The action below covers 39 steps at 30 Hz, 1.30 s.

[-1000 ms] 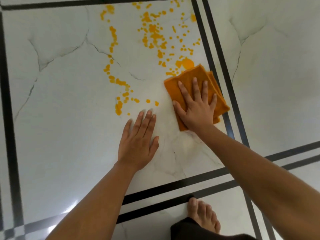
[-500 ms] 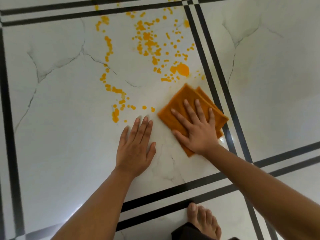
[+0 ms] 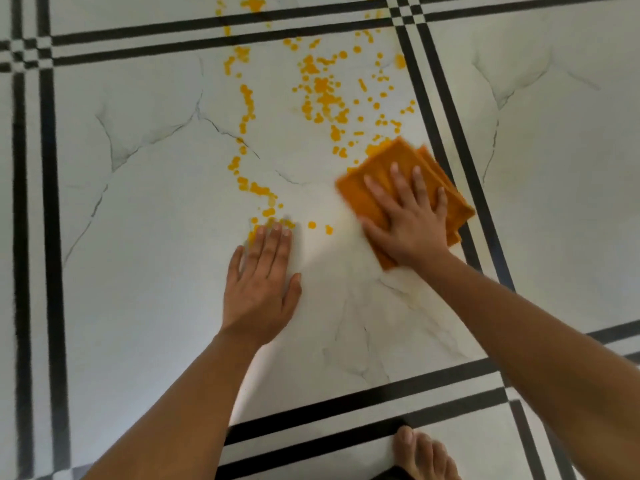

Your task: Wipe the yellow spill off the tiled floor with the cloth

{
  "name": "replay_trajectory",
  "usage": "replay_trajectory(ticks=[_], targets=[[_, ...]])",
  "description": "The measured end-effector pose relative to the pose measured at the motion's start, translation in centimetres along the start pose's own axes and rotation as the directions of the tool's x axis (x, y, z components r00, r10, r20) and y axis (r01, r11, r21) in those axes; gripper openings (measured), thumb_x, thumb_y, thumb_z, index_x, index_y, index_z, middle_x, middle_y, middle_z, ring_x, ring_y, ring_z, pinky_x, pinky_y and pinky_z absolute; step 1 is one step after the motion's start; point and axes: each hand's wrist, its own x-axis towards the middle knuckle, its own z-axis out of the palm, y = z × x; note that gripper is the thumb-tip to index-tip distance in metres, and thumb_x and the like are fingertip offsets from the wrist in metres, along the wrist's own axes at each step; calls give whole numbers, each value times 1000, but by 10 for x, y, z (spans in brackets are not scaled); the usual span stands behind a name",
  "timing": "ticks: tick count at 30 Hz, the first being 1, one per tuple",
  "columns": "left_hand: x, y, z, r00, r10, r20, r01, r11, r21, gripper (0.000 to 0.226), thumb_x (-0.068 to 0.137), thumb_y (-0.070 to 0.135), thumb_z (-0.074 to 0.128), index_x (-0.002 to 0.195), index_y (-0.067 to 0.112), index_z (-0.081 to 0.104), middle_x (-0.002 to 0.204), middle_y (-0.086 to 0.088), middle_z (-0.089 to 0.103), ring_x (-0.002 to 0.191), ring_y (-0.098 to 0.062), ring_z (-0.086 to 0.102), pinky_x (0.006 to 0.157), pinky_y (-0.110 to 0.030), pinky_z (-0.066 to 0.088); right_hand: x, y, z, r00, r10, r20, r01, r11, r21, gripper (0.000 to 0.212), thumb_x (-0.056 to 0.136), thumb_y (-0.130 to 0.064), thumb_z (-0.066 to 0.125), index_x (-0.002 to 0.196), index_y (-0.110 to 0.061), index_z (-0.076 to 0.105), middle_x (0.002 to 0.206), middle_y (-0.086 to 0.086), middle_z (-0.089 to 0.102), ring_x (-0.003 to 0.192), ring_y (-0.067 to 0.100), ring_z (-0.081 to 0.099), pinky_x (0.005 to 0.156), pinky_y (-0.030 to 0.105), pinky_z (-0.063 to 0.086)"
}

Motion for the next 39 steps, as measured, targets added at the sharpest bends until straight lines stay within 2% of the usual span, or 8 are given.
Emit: replay_trajectory(ticks=[3,9,14,20,25,29,35,39], targets=[[9,-14,-4,999,-42,-35,43,999,19,59,92,37,30,143,7,34,149,-11,32,138,-25,28,107,-43,20,30,-40,2,979,203,-29,-202,979,41,65,88,-65,27,147,-44,8,159,2,2,144,34,-6,108,64,-1],[34,-45,-11,985,-157,-68,160,986,39,61,92,40,27,143,6,33,149,-11,33,138,-25,29,106,-42,17,-7,-31,7,957,-291,21,291,954,-69,65,82,-69,27,143,-49,16,157,-3,18,145,28,11,108,63,13],[43,-86,-15,993,-118,19,118,993,4,65,91,45,24,145,10,27,152,-10,28,140,-25,23,107,-45,21,73,-78,0,970,244,12,-244,967,74,64,90,-64,24,147,-43,3,159,1,-5,144,32,-13,108,64,-5],[43,-106,-19,998,-10,60,9,1000,9,67,91,48,24,146,11,24,153,-9,25,141,-22,19,109,-41,18,9,-104,21,970,-232,-68,227,972,-67,65,82,-65,30,143,-42,28,155,2,25,143,32,17,106,64,15],[28,-117,-18,986,-167,15,168,986,-17,73,89,51,27,146,6,23,153,-11,22,142,-23,18,111,-41,14,84,-142,11,998,42,-37,-42,999,2,68,88,-62,31,148,-36,12,159,6,5,144,38,-4,106,67,1],[33,-125,-23,987,-164,1,164,987,-4,67,92,45,22,146,6,22,153,-11,21,142,-23,18,112,-42,12,27,-149,22,928,-370,-32,369,929,-37,61,87,-62,25,144,-38,29,156,0,22,144,30,12,108,61,11],[29,-131,-20,951,-310,0,310,950,-26,71,90,49,14,148,8,14,156,-9,14,144,-22,10,114,-41,6,114,-163,7,994,-104,25,103,994,26,57,88,-68,24,141,-55,9,159,-9,0,145,27,-8,109,62,-1],[21,-132,-22,962,-271,12,271,962,-42,70,91,49,20,147,7,19,154,-11,20,142,-24,16,113,-43,12,76,-176,18,921,-390,10,389,916,-98,65,82,-74,25,142,-53,14,159,-3,8,145,30,1,107,65,6]])
